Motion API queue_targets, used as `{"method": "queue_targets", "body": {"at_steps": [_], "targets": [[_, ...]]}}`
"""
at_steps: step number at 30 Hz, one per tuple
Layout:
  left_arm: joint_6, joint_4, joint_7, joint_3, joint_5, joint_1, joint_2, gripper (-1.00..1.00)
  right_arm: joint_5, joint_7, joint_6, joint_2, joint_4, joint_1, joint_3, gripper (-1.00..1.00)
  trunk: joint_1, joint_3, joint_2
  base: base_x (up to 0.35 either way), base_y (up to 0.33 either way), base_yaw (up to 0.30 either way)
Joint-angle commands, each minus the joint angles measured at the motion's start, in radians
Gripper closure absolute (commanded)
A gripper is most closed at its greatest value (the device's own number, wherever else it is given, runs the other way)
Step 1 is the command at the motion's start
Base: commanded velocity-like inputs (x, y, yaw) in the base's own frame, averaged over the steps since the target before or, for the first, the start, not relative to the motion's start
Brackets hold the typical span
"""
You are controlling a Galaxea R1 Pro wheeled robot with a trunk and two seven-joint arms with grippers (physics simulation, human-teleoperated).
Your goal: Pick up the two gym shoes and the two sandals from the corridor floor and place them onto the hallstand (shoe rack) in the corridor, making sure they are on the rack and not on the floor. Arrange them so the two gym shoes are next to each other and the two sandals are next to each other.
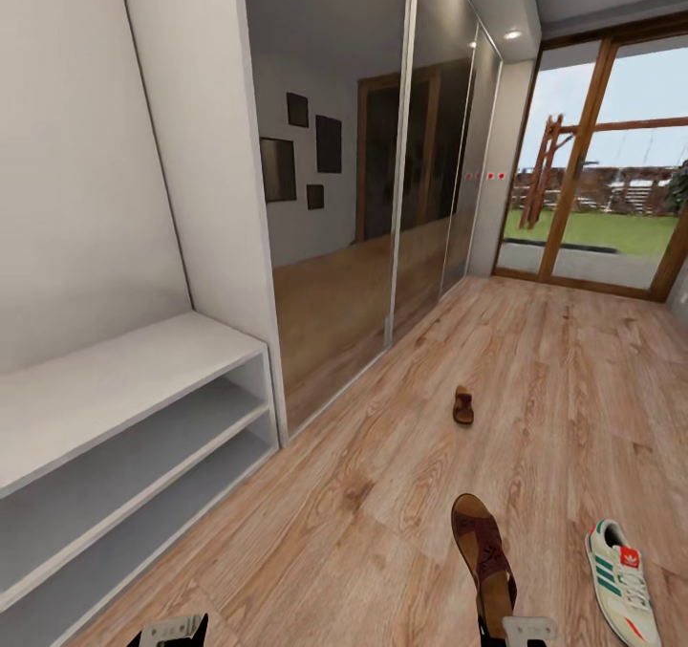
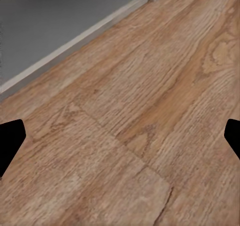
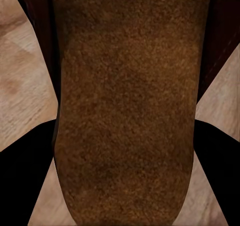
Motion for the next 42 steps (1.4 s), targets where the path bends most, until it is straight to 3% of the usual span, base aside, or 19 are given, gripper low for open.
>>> {"method": "queue_targets", "body": {"at_steps": [1,17,42], "targets": [[-0.002,0.001,-0.006,0.000,0.010,0.000,0.000,-1.00,0.003,-0.006,-0.002,0.000,0.001,0.000,0.002,1.00,-0.004,0.002,0.007,0.000,0.000,0.000],[-0.007,0.001,-0.006,0.000,0.011,0.000,0.000,-1.00,0.003,-0.007,-0.003,0.000,0.001,0.000,0.001,1.00,-0.008,0.005,0.014,-0.062,-0.042,0.012],[-0.007,0.002,-0.006,0.002,0.015,0.000,0.001,-1.00,0.003,-0.007,-0.005,-0.001,-0.002,0.000,0.001,1.00,-0.008,0.005,0.014,-0.234,-0.127,0.264]]}}
